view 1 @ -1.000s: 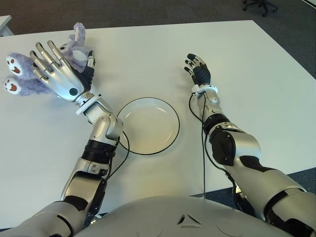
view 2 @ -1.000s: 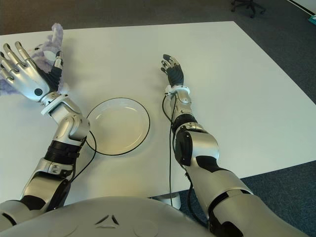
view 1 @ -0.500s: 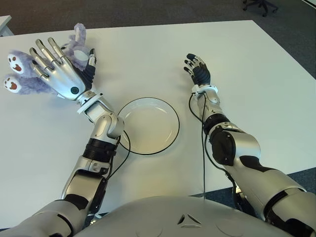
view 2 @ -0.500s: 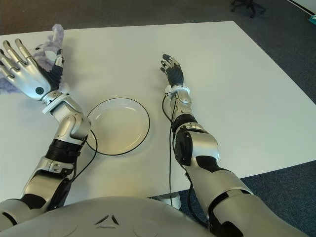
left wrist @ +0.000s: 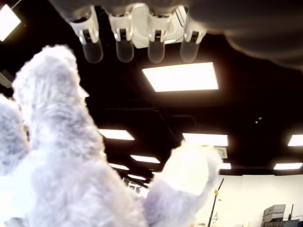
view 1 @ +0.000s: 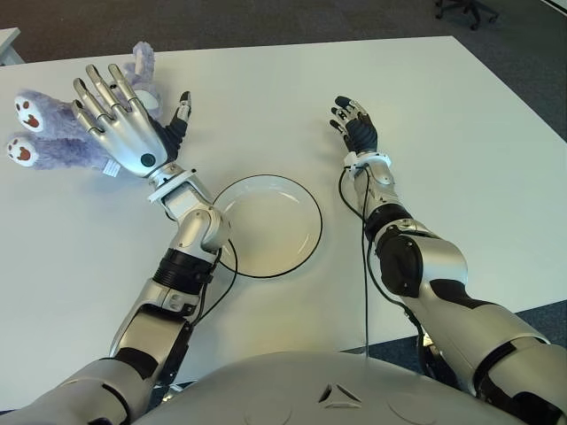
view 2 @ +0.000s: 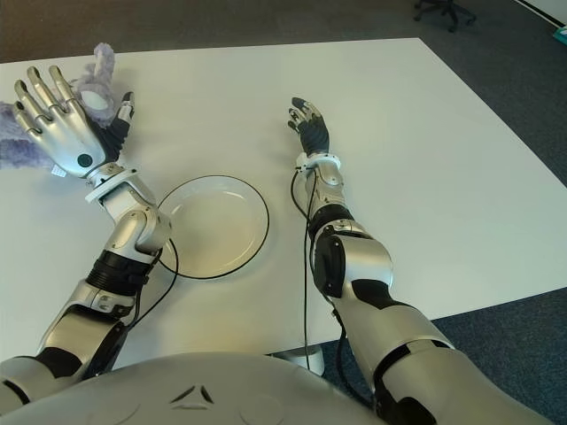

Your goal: Put the doll into the plate.

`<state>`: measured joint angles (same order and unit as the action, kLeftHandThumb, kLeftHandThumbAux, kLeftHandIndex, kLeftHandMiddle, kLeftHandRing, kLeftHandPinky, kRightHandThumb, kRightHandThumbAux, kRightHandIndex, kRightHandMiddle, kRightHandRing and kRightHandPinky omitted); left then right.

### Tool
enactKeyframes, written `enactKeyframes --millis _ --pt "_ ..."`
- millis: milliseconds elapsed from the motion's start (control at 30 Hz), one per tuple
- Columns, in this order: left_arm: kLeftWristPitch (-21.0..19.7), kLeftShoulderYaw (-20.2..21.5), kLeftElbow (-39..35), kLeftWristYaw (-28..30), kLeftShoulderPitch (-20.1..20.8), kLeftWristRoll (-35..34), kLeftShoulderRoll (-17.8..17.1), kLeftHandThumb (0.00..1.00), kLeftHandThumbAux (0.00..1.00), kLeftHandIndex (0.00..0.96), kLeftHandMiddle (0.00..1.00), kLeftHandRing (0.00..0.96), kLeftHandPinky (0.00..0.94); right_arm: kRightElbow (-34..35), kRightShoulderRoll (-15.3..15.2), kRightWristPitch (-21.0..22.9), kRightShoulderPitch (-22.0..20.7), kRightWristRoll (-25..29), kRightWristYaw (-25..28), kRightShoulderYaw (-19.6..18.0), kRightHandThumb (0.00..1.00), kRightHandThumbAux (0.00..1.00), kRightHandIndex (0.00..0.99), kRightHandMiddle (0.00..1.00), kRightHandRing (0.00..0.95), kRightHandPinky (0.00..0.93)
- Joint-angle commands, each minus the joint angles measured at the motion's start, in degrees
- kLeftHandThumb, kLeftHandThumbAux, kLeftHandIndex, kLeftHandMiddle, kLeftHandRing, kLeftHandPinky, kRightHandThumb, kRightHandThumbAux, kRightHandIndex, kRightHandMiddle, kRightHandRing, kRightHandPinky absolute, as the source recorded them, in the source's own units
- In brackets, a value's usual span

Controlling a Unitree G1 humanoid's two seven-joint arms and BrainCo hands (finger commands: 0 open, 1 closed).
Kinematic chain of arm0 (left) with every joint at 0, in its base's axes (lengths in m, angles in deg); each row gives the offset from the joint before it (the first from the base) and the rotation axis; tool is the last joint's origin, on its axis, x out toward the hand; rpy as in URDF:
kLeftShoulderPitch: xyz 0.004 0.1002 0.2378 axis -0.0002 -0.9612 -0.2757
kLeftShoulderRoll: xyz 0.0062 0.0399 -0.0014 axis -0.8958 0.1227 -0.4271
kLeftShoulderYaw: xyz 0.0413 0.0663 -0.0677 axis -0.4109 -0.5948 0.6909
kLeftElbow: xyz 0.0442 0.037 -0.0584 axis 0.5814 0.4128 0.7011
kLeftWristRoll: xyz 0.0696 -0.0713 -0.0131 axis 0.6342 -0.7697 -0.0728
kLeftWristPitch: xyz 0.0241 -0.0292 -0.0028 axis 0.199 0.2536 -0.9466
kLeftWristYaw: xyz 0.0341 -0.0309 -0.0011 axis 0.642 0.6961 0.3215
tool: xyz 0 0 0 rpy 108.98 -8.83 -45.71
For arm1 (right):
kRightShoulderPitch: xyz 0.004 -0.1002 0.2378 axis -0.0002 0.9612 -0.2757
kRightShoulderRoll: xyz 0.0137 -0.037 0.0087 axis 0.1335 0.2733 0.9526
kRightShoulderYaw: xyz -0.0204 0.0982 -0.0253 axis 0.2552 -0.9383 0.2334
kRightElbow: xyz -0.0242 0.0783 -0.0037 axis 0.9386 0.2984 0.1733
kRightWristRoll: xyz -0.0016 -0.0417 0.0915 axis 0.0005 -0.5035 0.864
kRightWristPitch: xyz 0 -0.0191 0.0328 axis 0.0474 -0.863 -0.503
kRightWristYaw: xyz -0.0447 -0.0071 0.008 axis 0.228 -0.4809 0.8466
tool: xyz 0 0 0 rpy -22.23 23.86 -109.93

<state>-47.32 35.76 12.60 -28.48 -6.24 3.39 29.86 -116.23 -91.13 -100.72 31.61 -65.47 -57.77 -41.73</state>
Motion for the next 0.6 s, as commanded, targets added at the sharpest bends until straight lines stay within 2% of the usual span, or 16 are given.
enactKeyframes --millis 33,233,600 --pt "-1.77 -2.39 -3.1 1.66 -3.19 3.3 1.9 0.122 0.077 0.0 0.0 0.0 0.0 -1.84 0.78 2.11 2.88 0.3 0.14 -0.05 0.645 0.699 0.22 0.137 0.113 0.138" --pt "-5.1 -6.42 -10.94 5.33 -8.11 10.89 4.92 0.11 0.075 0.0 0.0 0.0 0.0 -1.88 0.74 2.34 2.86 0.3 -0.43 -0.08 0.649 0.707 0.212 0.143 0.12 0.143" --pt "-4.82 -6.0 -15.49 8.29 -12.04 18.16 7.15 0.049 0.071 0.0 0.0 0.0 0.0 -1.78 0.81 2.3 2.88 0.53 -0.64 -0.19 0.681 0.71 0.204 0.145 0.121 0.138"
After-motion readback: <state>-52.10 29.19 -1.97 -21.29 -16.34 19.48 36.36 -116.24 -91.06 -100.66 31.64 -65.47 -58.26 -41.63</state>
